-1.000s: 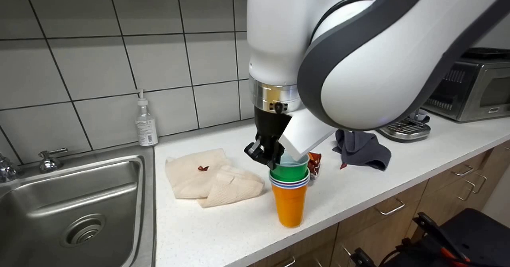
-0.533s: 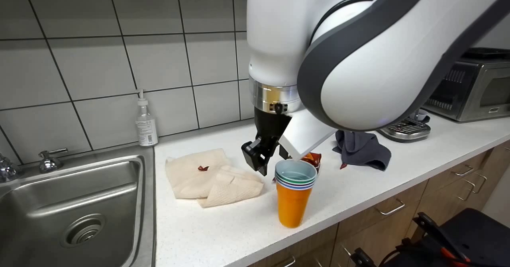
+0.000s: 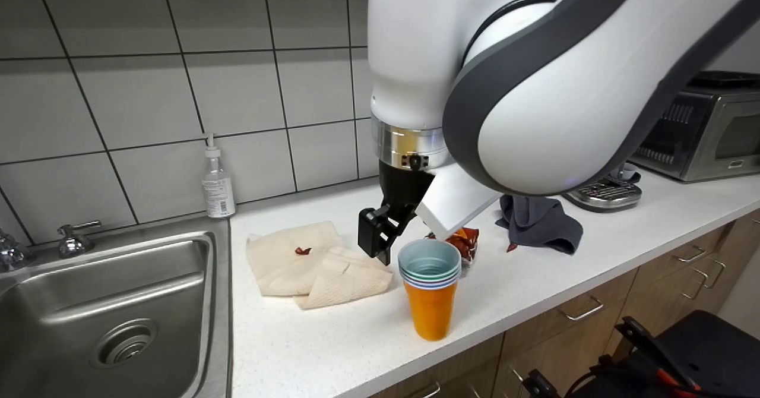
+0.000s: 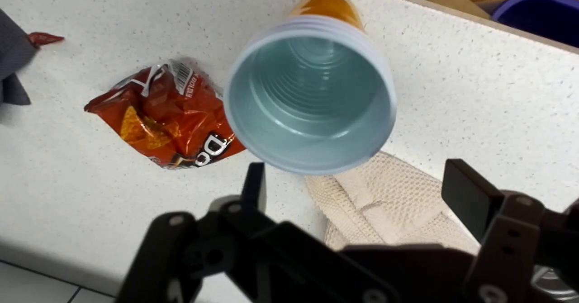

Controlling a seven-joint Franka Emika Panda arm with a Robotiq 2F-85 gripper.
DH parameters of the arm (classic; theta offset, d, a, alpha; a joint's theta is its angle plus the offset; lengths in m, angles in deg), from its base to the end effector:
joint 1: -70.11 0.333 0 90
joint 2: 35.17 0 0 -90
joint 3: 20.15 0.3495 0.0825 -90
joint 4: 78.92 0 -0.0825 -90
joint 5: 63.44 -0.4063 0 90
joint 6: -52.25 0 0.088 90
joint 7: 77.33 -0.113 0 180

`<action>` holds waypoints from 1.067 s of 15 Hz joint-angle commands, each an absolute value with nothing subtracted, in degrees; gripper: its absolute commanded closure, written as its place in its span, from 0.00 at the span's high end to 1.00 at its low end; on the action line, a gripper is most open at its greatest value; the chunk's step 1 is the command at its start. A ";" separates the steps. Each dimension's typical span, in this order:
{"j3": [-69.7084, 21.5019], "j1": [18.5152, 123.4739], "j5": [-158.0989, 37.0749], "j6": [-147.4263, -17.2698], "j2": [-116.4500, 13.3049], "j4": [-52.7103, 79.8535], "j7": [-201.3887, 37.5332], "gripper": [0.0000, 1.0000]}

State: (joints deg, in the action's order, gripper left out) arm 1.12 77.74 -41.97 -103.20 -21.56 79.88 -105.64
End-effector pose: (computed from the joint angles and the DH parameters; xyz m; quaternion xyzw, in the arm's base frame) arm 0.3493 0.1993 0.3016 0.9744 0.1662 0.1274 0.0821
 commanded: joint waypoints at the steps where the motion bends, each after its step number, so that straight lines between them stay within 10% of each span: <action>1: 1.15 77.74 -41.92 -103.84 -21.29 80.04 -106.94 1.00; 16: -1.85 78.22 -56.94 -102.53 -19.74 80.12 -105.14 1.00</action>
